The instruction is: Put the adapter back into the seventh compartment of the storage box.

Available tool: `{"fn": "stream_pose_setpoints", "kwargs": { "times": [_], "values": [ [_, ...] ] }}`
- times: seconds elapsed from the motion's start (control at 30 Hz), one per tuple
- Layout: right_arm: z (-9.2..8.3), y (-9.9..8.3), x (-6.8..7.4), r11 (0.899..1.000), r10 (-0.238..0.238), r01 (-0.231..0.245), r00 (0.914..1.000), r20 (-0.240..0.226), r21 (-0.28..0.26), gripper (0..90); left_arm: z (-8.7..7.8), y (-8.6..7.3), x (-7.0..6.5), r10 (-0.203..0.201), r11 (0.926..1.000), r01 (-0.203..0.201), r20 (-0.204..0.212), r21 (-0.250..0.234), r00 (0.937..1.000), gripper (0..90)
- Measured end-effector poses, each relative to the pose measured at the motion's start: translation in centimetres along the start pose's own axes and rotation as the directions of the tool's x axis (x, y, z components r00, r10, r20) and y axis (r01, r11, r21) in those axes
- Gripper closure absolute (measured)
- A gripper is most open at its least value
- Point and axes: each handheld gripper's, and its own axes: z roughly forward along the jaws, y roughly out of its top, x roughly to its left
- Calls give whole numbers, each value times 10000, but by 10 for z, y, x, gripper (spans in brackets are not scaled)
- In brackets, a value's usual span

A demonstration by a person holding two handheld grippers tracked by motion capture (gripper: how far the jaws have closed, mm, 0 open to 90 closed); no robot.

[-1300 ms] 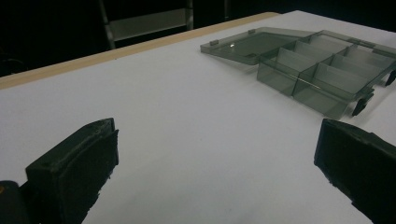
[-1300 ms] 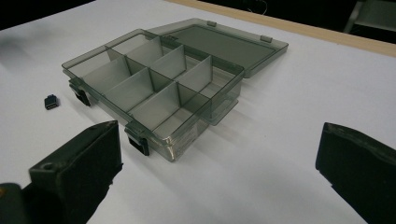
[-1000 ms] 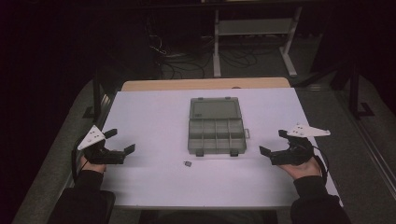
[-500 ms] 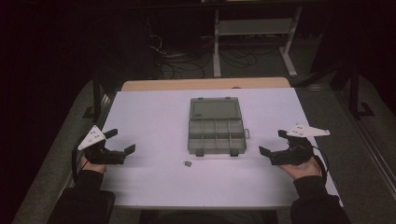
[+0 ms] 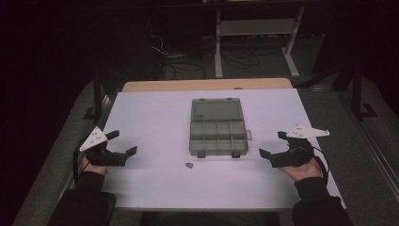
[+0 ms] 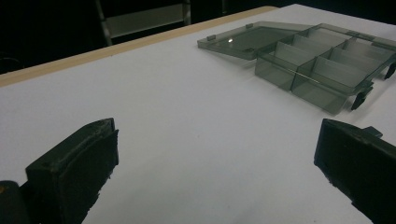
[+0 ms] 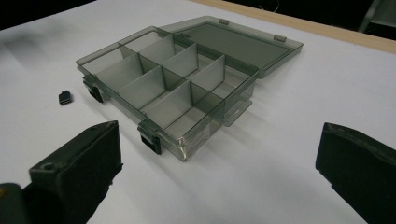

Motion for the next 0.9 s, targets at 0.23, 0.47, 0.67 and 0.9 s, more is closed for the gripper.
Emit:
{"fn": "stream_pose_setpoints", "kwargs": {
  "times": [0.23,0.47,0.67,0.9],
  "values": [
    [3,8,10,9980,-485,487,9988,-66,402,0,0,0,0,18,10000,-18,-1,60,10000,0],
    [5,14,15,9960,-575,594,9979,-311,660,0,0,0,0,42,9999,-42,13,101,10000,0],
    [7,21,20,9937,-662,712,9961,-585,871,0,0,0,0,42,9999,-42,-14,114,10000,0],
    [13,30,30,9893,-963,1050,9915,-874,1015,0,0,-1,0,44,9999,-44,-16,136,10000,0]
  ]
}}
